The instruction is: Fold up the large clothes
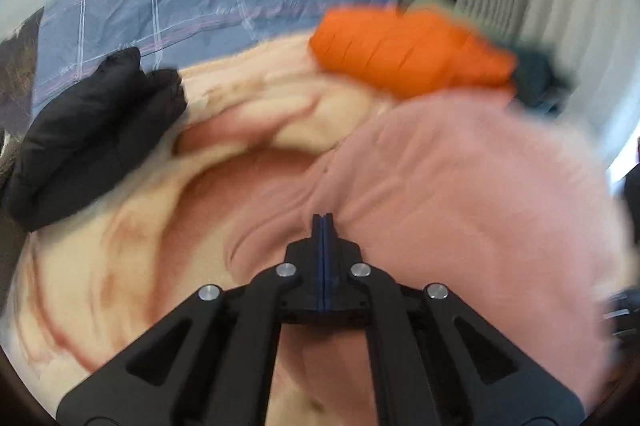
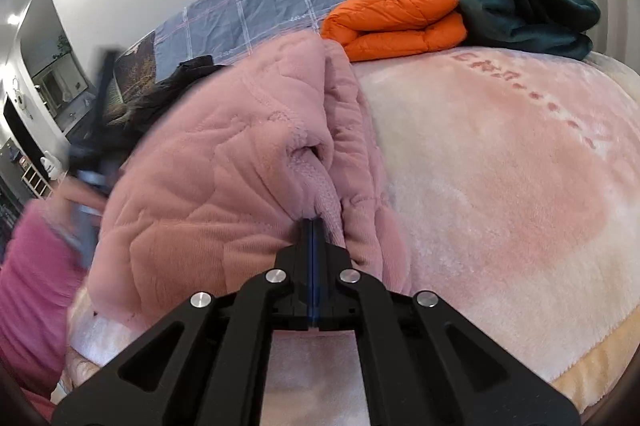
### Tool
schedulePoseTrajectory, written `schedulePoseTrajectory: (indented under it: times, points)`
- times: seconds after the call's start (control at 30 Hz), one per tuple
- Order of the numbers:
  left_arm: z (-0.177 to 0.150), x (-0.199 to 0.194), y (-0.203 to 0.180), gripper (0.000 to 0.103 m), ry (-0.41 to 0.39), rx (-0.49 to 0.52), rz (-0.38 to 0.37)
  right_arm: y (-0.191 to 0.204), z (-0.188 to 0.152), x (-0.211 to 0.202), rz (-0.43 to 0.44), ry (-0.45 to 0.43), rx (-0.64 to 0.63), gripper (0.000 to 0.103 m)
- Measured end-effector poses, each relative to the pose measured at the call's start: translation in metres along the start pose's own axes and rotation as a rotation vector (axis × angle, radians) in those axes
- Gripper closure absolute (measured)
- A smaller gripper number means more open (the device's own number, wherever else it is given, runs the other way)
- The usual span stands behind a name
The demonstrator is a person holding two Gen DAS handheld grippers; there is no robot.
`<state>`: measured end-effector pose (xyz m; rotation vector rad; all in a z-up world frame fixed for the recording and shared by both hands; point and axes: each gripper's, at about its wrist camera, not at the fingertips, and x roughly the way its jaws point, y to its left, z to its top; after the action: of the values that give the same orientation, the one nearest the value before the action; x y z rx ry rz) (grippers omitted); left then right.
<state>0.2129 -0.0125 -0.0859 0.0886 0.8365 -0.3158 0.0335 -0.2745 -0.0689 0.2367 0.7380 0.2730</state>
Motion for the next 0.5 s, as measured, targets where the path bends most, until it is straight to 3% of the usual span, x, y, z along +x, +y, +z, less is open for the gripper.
schedulePoseTrajectory:
  times: [0.07,0.1,0.23,0.37,0.4,0.47,0.5]
  points:
    - [-0.001,0.010,0.018,0.103,0.010,-0.132,-0.083,0.003,0.001,0.002,-0.023,-0.002,-0.004,0.103]
    - [0.004,0.011,0.021,0.103,0.026,-0.146,-0.102,0.004,0.000,0.002,-0.028,-0.004,-0.007,0.103]
    - [0.011,-0.016,0.010,0.103,0.005,-0.044,-0.035,0.000,-0.001,0.001,-0.020,0.002,0.002,0.103]
    - [0.025,-0.064,0.007,0.103,-0.076,-0.062,-0.111,-0.002,-0.002,0.000,-0.007,0.003,0.016,0.103]
    - [0.025,-0.074,0.004,0.099,-0.099,-0.056,-0.151,-0.003,-0.002,0.000,-0.004,0.003,0.016,0.103]
    - [0.025,-0.092,-0.021,0.083,-0.127,-0.005,-0.252,-0.003,-0.001,0.000,0.000,0.004,0.023,0.103]
    - [0.024,-0.094,-0.032,0.067,-0.121,0.026,-0.280,-0.004,-0.001,0.000,0.004,0.004,0.029,0.103]
